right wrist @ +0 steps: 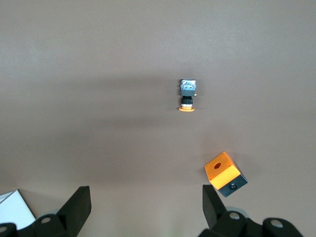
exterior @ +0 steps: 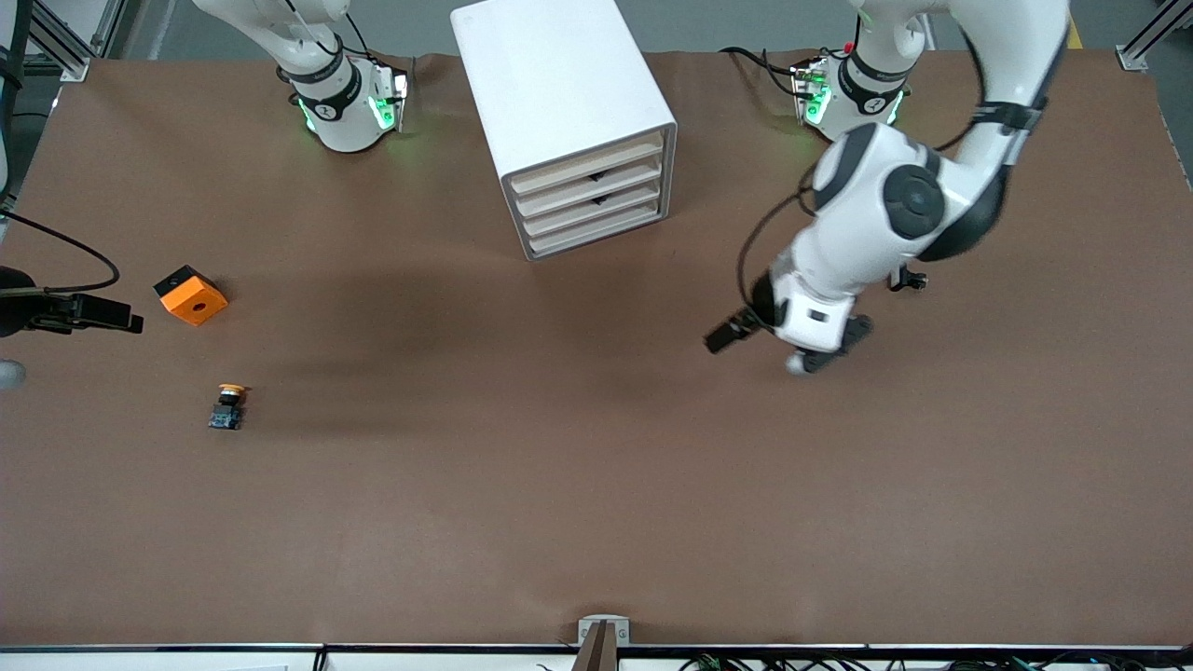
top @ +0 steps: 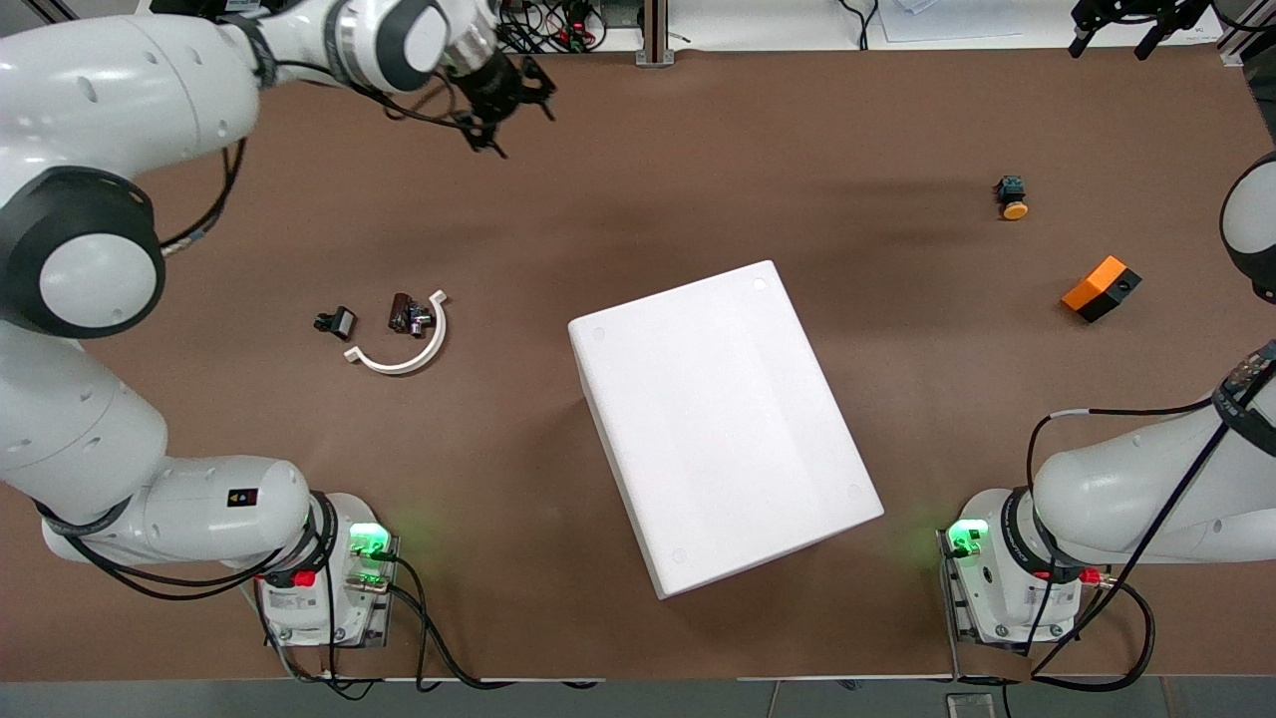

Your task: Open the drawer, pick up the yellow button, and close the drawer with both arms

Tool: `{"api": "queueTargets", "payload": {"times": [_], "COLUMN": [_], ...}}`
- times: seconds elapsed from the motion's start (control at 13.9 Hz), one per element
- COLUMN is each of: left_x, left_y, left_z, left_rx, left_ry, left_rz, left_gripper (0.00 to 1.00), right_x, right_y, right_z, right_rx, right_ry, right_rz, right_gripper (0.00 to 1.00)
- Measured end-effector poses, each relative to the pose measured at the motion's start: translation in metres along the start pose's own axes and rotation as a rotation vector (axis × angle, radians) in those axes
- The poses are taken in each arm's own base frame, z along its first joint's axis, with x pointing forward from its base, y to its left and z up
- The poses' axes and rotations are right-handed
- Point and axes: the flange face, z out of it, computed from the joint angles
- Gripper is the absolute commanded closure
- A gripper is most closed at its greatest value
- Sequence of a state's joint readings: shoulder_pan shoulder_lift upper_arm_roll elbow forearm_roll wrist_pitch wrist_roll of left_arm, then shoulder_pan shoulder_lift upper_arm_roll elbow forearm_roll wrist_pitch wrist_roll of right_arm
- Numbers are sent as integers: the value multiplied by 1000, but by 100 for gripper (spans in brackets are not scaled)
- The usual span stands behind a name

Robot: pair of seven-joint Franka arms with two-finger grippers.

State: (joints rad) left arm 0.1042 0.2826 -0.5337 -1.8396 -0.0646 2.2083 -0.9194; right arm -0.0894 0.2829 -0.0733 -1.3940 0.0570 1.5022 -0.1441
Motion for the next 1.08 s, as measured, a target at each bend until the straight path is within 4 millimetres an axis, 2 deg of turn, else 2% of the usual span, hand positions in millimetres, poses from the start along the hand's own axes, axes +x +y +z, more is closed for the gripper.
{"api": "queueTargets", "payload": {"times": [0.14,0.29,0.43,0.57,0.72,0.93,1.08], "left_x": [55,103,129,133,130,117,104], "left_y": [-40,-80,-109,-119,-126,-132,-136], "left_z": [-23,-54,-96,-145,-192,-235,-254], "left_rx": [37,47,80,140,219,290,311], "left_ry": [53,72,50,28,32,47,53], "left_rz": [89,152,171,193,234,304,314], "left_gripper": [0,0,0,0,0,0,0], "right_x": [-8,-13,-20,-31,-46,-62,-68], "right_y": [-4,-14,-27,-30,-30,-31,-32], "right_z": [-2,-11,-28,-50,-72,-89,-88], "right_rx": [7,-6,-22,-25,-26,-26,-25], "right_ry": [-58,-56,-33,-4,22,43,44], "right_rz": [9,-5,-25,-28,-25,-22,-23], "right_gripper": [0,0,0,0,0,0,0]}}
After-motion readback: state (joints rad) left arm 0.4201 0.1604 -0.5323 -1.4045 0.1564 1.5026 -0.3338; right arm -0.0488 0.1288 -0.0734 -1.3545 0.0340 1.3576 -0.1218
